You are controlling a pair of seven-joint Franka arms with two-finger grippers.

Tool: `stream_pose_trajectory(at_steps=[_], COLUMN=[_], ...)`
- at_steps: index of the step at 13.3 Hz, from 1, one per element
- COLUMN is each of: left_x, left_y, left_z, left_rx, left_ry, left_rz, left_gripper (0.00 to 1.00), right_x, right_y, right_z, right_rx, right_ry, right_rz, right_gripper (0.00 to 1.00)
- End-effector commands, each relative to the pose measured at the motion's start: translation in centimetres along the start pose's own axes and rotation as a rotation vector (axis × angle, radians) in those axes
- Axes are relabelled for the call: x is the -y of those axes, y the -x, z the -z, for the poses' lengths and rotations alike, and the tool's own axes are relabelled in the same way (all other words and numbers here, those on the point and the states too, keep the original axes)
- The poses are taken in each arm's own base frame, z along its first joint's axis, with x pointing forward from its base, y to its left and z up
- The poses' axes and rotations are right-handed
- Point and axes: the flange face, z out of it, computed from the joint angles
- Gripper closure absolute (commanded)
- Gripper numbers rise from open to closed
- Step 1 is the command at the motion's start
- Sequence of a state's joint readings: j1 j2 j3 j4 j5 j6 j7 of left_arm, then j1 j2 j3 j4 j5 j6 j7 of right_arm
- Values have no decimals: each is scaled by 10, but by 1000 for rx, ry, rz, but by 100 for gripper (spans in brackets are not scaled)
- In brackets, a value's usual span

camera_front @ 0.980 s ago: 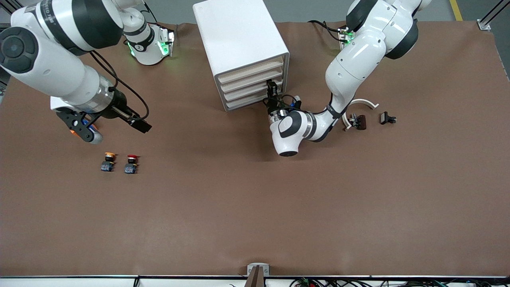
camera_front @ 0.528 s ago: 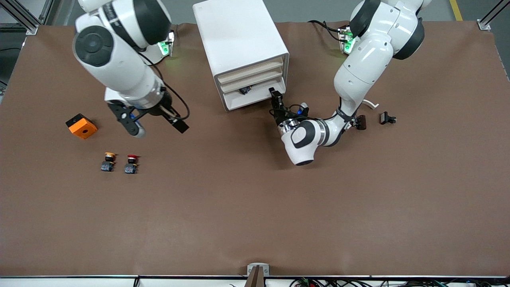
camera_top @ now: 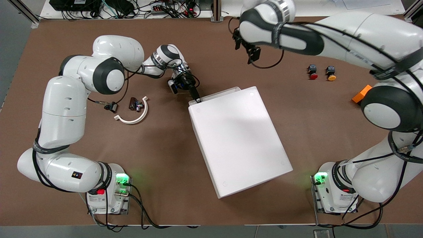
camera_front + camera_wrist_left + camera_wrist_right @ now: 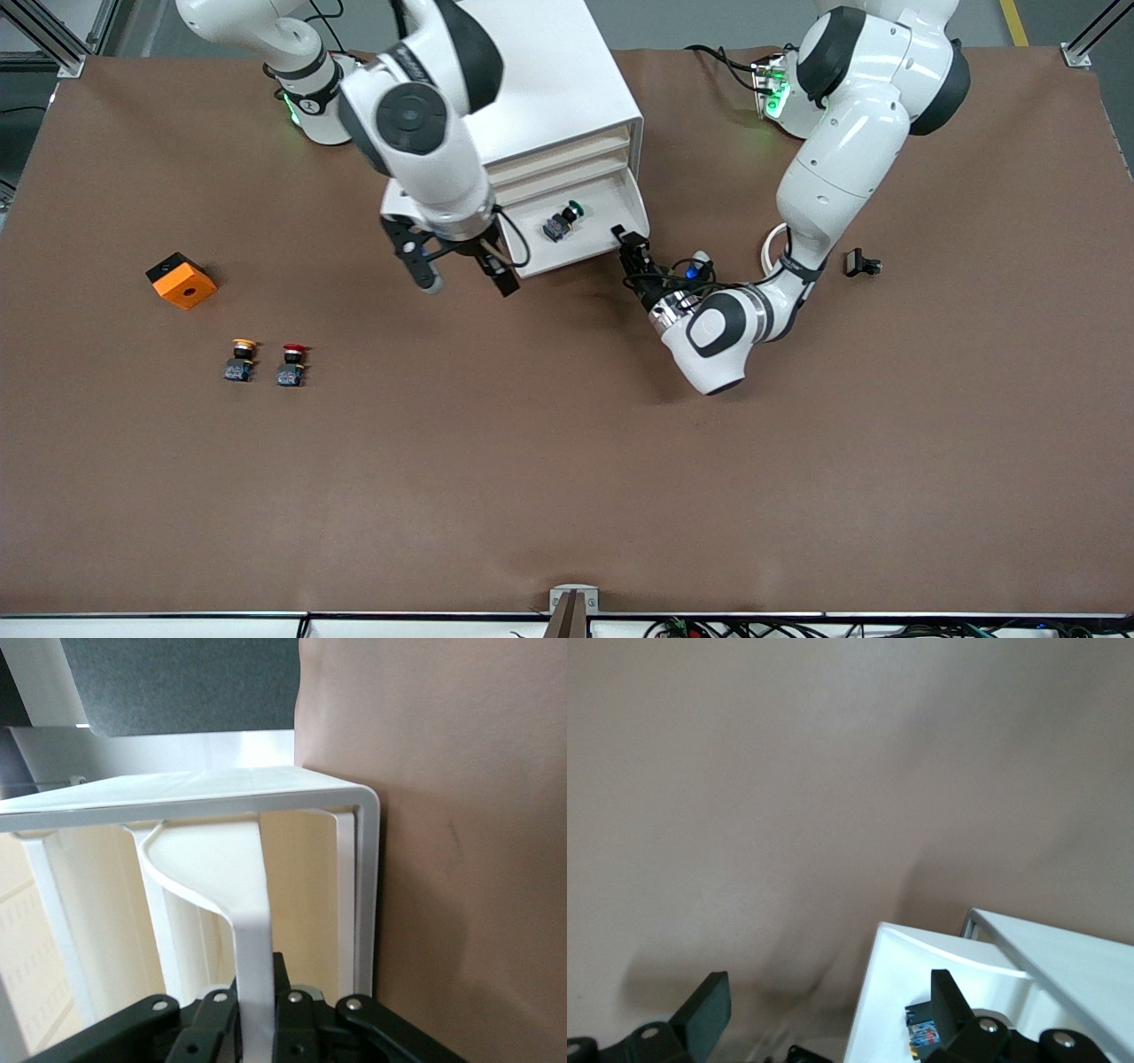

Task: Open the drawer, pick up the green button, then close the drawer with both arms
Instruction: 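Reach the right gripper down into the open drawer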

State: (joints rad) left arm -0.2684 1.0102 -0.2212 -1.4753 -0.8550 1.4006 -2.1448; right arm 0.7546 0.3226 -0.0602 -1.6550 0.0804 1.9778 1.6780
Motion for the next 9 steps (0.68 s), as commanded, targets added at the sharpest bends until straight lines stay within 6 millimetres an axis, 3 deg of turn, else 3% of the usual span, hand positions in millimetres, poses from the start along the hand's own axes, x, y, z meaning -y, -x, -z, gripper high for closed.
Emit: stream_pose_trajectory(at_steps=[1, 5, 7, 9], left_x=[6, 10, 11, 8], left_y=[4, 3, 4, 4], left_z=[28, 47, 51, 52], left_rx=[82, 146, 156, 163], left_ry=[15, 2, 9, 19], left_rz=[-33, -44, -49, -46], left_gripper=[94, 93, 90, 77], right_x=[3, 2, 0, -1], right_y=[32, 79, 89, 102], right_z=[-31, -70, -72, -74], right_rx=[-51, -91, -89, -82], right_ry=[7, -5, -16, -45], right_rz=[14, 111, 127, 148], right_gripper=[0, 0, 0, 0])
